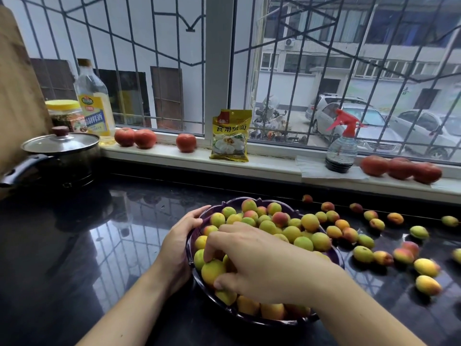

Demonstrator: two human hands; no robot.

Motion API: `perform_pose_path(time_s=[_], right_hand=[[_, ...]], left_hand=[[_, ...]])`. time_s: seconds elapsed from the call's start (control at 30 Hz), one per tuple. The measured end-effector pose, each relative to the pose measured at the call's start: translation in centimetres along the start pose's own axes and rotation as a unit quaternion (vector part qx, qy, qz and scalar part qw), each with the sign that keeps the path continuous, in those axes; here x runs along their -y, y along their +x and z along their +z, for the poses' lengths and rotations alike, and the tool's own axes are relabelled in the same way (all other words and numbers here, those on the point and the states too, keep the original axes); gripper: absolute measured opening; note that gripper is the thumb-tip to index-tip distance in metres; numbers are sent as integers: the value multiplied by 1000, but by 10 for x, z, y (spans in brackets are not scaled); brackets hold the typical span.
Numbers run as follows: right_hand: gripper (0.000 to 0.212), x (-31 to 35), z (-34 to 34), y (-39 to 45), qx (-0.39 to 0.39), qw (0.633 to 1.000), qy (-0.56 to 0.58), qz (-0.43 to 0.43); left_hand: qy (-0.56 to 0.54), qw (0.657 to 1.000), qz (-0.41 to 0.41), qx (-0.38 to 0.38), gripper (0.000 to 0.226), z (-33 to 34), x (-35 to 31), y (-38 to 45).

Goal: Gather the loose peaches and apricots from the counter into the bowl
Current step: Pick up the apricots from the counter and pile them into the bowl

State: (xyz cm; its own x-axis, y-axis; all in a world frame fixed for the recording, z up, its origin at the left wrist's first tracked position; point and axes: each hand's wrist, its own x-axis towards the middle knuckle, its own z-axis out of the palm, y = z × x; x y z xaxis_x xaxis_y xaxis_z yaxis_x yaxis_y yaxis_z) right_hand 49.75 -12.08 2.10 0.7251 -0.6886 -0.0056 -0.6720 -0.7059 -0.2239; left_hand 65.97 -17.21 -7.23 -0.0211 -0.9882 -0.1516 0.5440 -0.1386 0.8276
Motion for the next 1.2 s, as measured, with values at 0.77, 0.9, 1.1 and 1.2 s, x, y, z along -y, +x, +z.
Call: perform_pose_path(time_s=[0.77, 0.9, 1.1, 1.2], right_hand=[[27, -242, 30, -53, -59, 872, -65, 481], [24, -239, 28, -56, -77, 884, -59, 457], [10, -184, -24, -61, -310, 877, 233, 283], [21, -142, -42, -58, -219, 902, 329, 172]], left_hand=[[8, 1000, 13, 13, 41, -2, 5, 4], [8, 1000, 12, 12, 42, -3, 5, 4], [0, 1000, 13, 3, 42, -5, 6, 7], [2, 1000, 13, 2, 42, -5, 6, 7]])
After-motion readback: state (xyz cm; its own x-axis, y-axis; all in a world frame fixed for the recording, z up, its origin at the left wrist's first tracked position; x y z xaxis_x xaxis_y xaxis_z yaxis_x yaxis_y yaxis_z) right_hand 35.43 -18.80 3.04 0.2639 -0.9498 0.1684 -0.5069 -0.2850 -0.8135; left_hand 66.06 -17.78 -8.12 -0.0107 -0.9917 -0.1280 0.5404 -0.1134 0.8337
